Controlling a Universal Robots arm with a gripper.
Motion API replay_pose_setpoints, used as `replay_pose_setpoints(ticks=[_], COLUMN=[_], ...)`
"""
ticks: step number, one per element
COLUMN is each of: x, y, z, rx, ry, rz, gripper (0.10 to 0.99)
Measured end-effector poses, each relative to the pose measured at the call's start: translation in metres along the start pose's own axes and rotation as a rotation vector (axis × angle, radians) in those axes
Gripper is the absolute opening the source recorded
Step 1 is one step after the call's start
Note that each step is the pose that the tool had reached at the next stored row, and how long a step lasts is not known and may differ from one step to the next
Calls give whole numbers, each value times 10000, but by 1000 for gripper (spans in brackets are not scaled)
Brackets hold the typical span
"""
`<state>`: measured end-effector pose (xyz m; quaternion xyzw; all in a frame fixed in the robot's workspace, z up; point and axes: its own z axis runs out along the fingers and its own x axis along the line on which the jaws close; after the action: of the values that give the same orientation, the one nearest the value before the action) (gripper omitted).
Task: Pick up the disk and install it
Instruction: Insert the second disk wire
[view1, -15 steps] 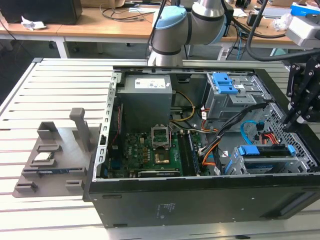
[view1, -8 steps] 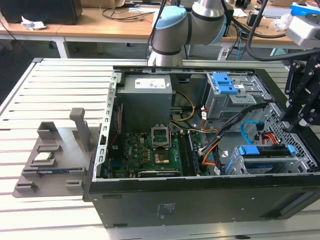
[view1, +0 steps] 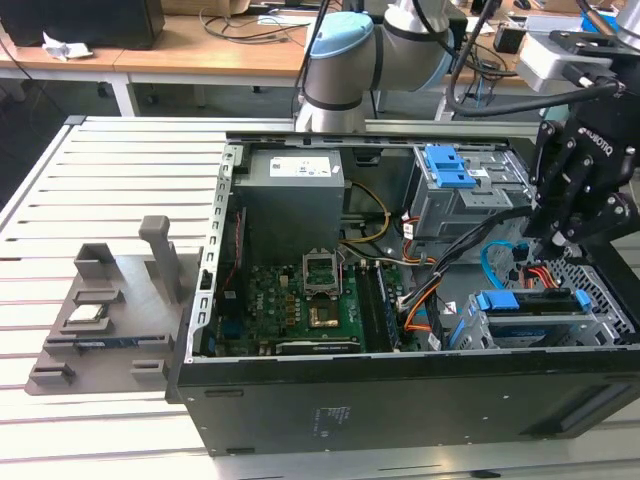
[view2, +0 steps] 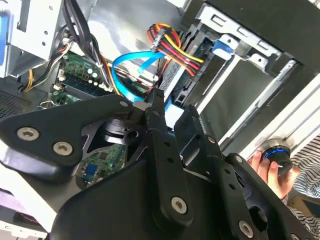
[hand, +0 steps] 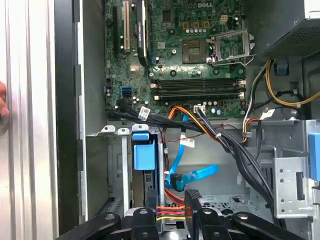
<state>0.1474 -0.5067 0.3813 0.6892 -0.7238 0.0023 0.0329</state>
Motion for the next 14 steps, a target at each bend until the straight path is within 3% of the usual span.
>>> replay_pose_setpoints(ticks=[8,14], x=[-38,-38], y=[176,184], z=[116,127], rx=[3,5], ry=[3,4], rz=[-56,-99], gripper=[361,361])
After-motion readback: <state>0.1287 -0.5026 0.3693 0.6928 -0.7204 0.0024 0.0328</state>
